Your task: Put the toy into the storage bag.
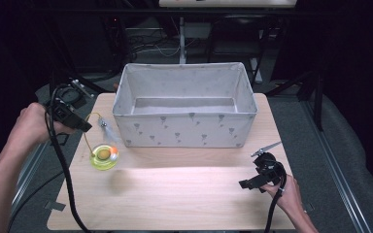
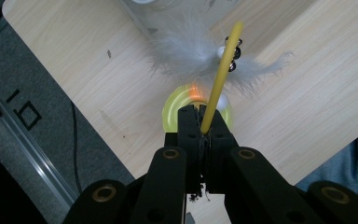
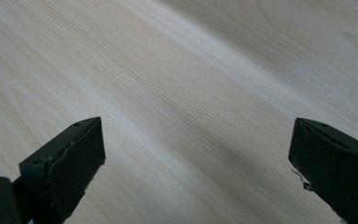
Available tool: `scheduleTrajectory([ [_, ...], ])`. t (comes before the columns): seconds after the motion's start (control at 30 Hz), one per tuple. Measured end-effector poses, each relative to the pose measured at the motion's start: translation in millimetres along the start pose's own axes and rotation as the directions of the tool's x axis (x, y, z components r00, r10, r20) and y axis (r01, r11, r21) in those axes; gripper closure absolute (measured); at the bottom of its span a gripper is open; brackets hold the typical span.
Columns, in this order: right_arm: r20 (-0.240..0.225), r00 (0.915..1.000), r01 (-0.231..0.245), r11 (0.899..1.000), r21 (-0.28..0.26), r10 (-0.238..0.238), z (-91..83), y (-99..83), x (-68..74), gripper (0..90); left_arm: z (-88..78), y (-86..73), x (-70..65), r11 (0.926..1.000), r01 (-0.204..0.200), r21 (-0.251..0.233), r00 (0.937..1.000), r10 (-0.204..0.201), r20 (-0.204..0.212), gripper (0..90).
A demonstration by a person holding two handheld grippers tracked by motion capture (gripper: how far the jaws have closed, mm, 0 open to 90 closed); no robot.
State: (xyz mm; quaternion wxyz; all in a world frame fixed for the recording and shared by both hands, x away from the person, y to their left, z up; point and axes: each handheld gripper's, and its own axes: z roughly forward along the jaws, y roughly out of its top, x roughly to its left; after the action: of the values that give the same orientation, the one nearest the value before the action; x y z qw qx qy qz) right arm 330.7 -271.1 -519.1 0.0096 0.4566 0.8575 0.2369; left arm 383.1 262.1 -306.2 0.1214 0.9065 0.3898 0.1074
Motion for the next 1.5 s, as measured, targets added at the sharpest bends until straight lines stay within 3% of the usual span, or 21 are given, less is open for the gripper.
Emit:
scheduleTrajectory([
  [0.73, -0.005, 1.0000, 0.008, 1.000, -0.002, -0.008, 0.3, 1.0, 0.0, 3.4, -35.8, 14.4, -6.4, 0.9995, -0.029, -0.014, 0.9989, 0.029, -0.038, 88.1],
  [1.27, -0.007, 1.0000, 0.006, 1.000, -0.013, -0.006, 1.0, 2.3, -0.1, 3.4, -76.7, 27.2, -9.7, 0.9984, -0.045, -0.035, 0.9958, 0.042, -0.082, 88.1],
  [1.5, -0.008, 0.9998, 0.017, 1.000, 0.004, -0.017, 1.4, 3.1, -0.9, 3.4, -88.3, 34.8, -8.5, 0.9989, -0.045, -0.014, 0.9949, 0.044, -0.090, 88.1],
])
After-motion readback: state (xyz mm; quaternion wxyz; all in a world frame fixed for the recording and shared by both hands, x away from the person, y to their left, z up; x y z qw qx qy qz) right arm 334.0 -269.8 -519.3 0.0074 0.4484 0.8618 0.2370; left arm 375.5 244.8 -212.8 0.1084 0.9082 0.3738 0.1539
